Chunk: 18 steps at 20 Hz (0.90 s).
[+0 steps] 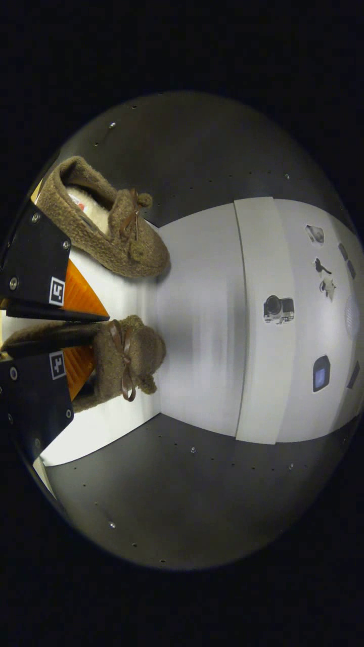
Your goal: Open the shoe cabinet door, grab the shoes and put them into the shoe cabinet, then close the shoe cabinet door.
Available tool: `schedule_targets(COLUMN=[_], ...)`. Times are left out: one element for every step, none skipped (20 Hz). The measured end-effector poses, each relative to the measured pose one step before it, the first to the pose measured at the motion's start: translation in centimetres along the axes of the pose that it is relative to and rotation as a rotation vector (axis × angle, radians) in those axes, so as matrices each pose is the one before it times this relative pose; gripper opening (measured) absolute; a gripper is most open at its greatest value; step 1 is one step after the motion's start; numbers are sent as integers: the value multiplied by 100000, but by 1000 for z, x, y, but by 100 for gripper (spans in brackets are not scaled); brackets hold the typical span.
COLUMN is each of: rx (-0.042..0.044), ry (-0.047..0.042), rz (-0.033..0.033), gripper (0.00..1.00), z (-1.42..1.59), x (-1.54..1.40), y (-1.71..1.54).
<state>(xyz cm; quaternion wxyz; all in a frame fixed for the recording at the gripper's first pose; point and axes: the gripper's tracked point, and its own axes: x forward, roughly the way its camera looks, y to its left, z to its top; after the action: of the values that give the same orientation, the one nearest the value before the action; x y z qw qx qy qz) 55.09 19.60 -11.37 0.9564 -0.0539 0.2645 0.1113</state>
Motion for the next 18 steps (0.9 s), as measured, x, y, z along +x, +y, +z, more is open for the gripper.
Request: schedule_targets(rx=[-123, -14, 56, 248, 246, 168, 354, 415, 408, 79, -49, 234, 219, 906, 697, 544, 307, 203], ry=[-1198, -1035, -810, -998, -1496, -837, -780, -1160, -1329, -793, -781, -1098, -1543, -1405, -386, -257, -228, -208], rz=[-394, -330, -440, -98, -458, -662, -322, -43, -519, -685, -437, -950, -176, -208, -268, -290, 13, -762], gripper=[18, 18, 18, 18, 18, 18, 18, 18, 18, 18, 18, 18, 18, 18, 18, 18, 18, 18], z=[59, 63, 10, 64, 168, 66, 22, 103, 75, 35, -18, 23, 76, 172, -103, -109, -34, -132], x=[-818, -717, -817, -915, -839, -988, -1034, -1148, -1125, -1074, -1108, -1207, -1259, -1155, -1105, -1054, -847, -908], y=[1, 24, -43, 17, 16, -149, 23, 78, -35, -106, -67, -178, -56, -60, -88, -69, 6, -224])
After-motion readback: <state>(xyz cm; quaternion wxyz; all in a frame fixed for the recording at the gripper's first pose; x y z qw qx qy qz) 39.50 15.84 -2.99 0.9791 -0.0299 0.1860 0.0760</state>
